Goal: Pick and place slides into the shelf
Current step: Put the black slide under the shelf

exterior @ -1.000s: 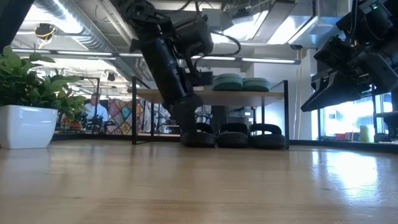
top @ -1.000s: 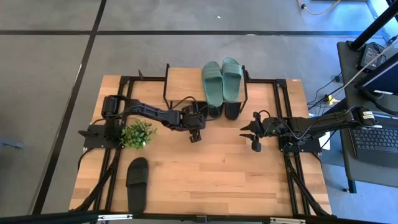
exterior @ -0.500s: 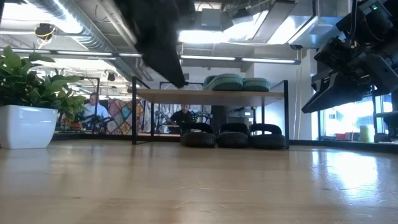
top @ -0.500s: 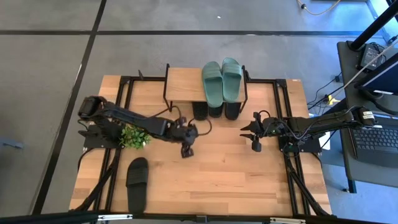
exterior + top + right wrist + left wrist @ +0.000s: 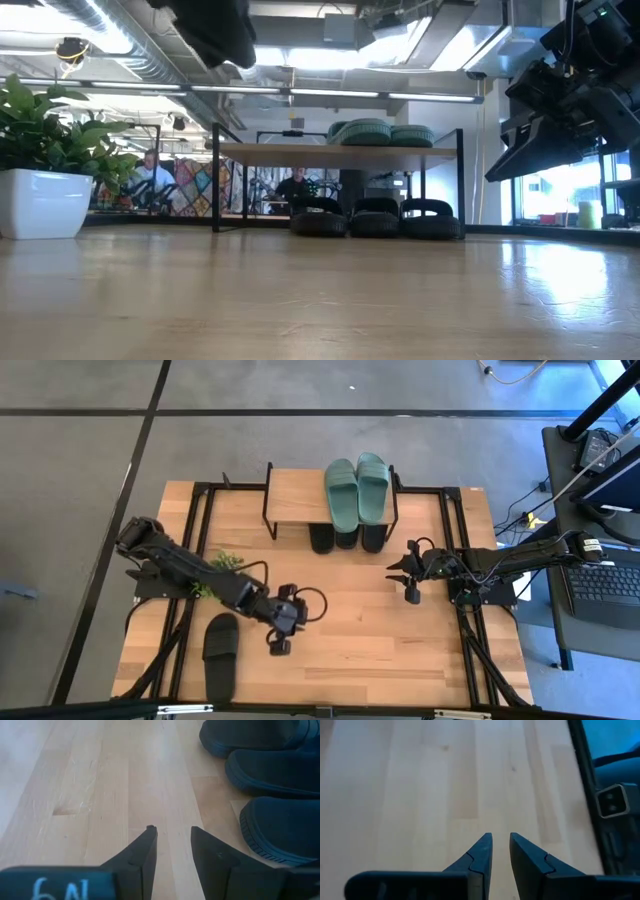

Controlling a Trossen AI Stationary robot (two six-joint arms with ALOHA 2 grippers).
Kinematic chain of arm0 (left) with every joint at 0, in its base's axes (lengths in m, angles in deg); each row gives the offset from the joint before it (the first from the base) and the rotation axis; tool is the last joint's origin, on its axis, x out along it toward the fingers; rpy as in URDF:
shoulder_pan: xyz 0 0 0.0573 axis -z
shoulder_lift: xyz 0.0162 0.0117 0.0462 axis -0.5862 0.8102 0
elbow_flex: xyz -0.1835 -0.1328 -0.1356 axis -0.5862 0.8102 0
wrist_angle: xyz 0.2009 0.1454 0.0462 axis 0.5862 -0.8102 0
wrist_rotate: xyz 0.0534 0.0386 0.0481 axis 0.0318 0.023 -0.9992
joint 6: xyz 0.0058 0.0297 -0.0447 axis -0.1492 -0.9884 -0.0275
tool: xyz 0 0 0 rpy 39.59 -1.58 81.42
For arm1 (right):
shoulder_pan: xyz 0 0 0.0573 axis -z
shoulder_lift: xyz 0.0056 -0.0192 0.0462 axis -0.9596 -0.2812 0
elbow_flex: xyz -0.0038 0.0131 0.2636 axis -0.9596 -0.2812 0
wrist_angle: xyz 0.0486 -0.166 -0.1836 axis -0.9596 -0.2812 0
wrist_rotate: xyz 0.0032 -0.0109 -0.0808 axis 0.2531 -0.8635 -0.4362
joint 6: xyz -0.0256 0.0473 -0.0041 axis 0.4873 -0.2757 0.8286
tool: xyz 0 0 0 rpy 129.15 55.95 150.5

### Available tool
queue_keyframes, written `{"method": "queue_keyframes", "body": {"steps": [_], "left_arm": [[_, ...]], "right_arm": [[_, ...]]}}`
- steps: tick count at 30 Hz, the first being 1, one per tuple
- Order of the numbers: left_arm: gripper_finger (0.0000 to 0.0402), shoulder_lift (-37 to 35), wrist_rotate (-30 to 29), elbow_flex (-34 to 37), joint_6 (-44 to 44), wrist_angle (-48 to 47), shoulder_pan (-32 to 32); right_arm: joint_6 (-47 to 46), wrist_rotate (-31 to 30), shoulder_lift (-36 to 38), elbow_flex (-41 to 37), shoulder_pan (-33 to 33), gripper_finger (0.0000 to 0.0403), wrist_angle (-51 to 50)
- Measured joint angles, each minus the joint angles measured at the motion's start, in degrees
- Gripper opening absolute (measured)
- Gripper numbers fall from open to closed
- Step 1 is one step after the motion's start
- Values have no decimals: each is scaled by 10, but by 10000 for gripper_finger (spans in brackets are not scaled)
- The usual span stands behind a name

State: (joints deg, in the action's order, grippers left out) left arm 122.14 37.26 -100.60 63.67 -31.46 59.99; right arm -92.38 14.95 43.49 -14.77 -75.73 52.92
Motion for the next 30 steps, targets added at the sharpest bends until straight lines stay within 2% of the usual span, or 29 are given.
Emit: {"method": "queue_keyframes", "body": {"steps": [6, 13, 16, 19, 26, 30], "left_arm": [[75, 0, -1, 0, 43, -1, 20], [156, 5, -14, 0, 56, -2, 27], [178, 3, -22, 0, 74, -10, 25], [185, -2, -35, 0, 101, -28, 41], [187, -1, -131, 0, 219, -164, 109], [187, -1, -148, 0, 278, -222, 153]], "right_arm": [[3, 0, 0, 0, 0, 122, 0], [4, 0, 0, 0, 0, 122, 6], [11, 0, 0, 0, 0, 122, 14], [14, 0, 0, 0, 0, 122, 14], [14, 0, 0, 0, 0, 122, 14], [15, 0, 0, 0, 0, 122, 14]]}}
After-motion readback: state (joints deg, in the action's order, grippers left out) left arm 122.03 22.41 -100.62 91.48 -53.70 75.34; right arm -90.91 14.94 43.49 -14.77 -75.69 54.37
